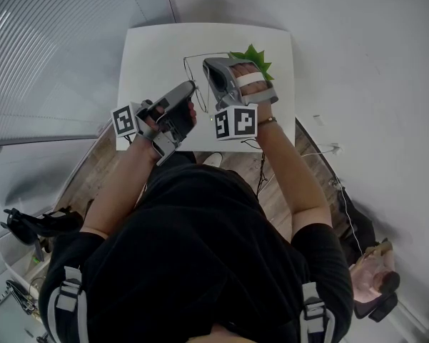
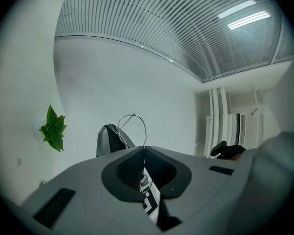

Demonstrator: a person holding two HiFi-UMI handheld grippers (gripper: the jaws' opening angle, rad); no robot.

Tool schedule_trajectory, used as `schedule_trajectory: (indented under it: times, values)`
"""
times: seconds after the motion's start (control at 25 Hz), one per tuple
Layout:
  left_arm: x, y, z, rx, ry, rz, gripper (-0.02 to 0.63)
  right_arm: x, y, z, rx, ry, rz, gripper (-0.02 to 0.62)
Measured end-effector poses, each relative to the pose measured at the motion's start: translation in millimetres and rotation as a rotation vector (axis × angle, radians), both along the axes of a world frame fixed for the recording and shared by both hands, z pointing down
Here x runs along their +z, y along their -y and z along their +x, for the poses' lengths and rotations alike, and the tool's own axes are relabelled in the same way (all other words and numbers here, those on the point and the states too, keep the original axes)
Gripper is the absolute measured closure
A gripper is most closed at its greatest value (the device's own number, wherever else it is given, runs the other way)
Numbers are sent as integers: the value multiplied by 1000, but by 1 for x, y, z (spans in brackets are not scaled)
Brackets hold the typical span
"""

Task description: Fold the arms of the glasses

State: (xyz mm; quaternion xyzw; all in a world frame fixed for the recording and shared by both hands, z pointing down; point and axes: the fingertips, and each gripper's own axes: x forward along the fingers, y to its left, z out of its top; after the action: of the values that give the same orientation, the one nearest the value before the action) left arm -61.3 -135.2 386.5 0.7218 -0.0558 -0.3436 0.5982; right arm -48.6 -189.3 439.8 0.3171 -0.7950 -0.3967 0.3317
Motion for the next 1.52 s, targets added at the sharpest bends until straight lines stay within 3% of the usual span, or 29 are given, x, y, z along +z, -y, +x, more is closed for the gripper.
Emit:
schedule_trajectory:
  times: [0.92, 1.52]
  values:
    - [-3, -2, 6, 9, -3, 1, 595, -12, -19, -24, -96, -23, 44, 554]
    - [-1, -2, 3, 2, -7, -3, 595, -9, -24, -24, -98, -41, 57, 554]
